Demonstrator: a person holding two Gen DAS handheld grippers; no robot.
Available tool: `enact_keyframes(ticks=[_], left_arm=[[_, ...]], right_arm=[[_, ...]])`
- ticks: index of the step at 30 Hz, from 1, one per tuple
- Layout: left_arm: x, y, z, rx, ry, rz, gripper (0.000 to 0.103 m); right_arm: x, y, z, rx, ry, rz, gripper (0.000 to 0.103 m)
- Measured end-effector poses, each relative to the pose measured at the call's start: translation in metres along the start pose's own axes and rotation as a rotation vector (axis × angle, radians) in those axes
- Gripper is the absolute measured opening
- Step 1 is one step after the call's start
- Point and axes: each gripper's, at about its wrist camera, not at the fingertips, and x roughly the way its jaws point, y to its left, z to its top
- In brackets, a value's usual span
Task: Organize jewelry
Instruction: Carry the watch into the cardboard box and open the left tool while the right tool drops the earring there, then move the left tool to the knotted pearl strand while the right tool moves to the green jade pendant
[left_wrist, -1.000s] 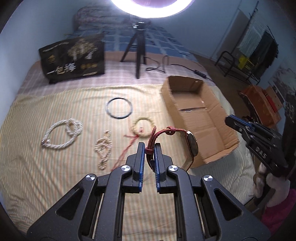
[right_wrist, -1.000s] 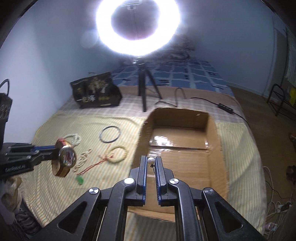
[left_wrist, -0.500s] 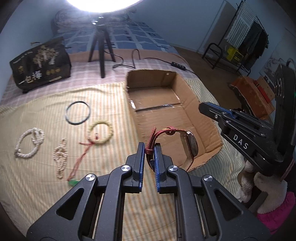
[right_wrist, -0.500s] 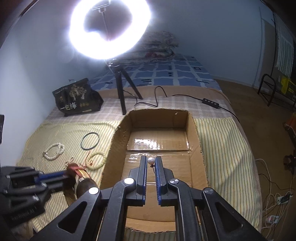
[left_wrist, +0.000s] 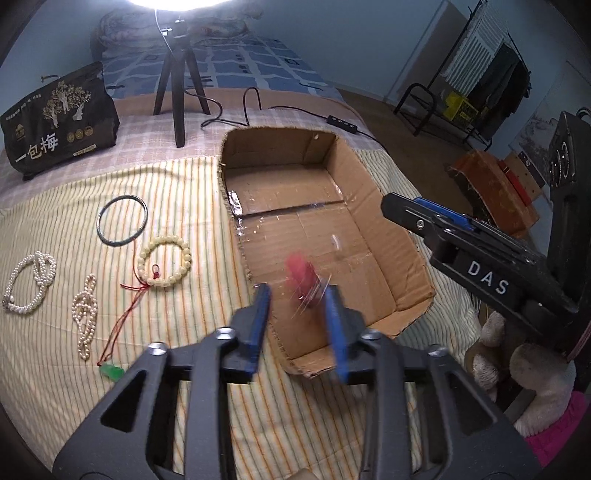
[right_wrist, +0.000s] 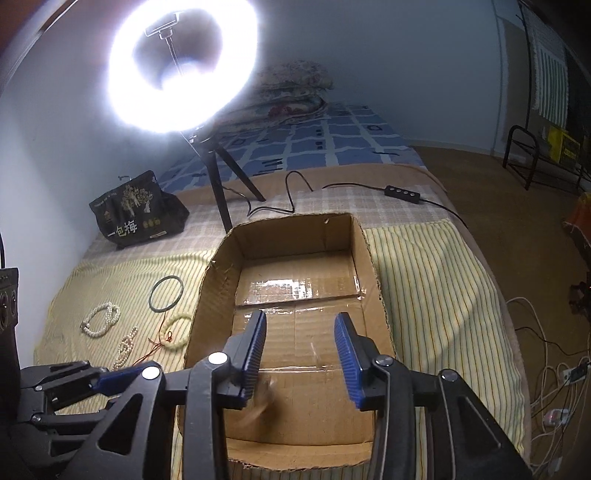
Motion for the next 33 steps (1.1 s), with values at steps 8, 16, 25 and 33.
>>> enact_keyframes(ticks=[8, 16, 25, 33], left_arm=[[-0.017, 0.019, 0.000, -0.017, -0.025, 0.021, 0.036], [-0.041, 0.035, -0.002, 0.002, -0.072, 0.050, 0.036], [-0.078, 0.077, -0.010, 0.049, -0.130, 0.127, 0.042], [-0.121, 0.147, -0.018, -0.061, -0.212, 0.210, 0.078]], right_arm=[[-0.006, -0.003, -0.001, 0.021, -0.020, -0.028, 0.059], [-0.016, 0.013, -0.003, -0.025, -0.041, -0.041, 0.070], [-0.034, 0.037, -0.003, -0.039, -0.101, -0.090, 0.094], [-0.045, 0.067, -0.003, -0.008, -0.143, -0.057, 0.101]])
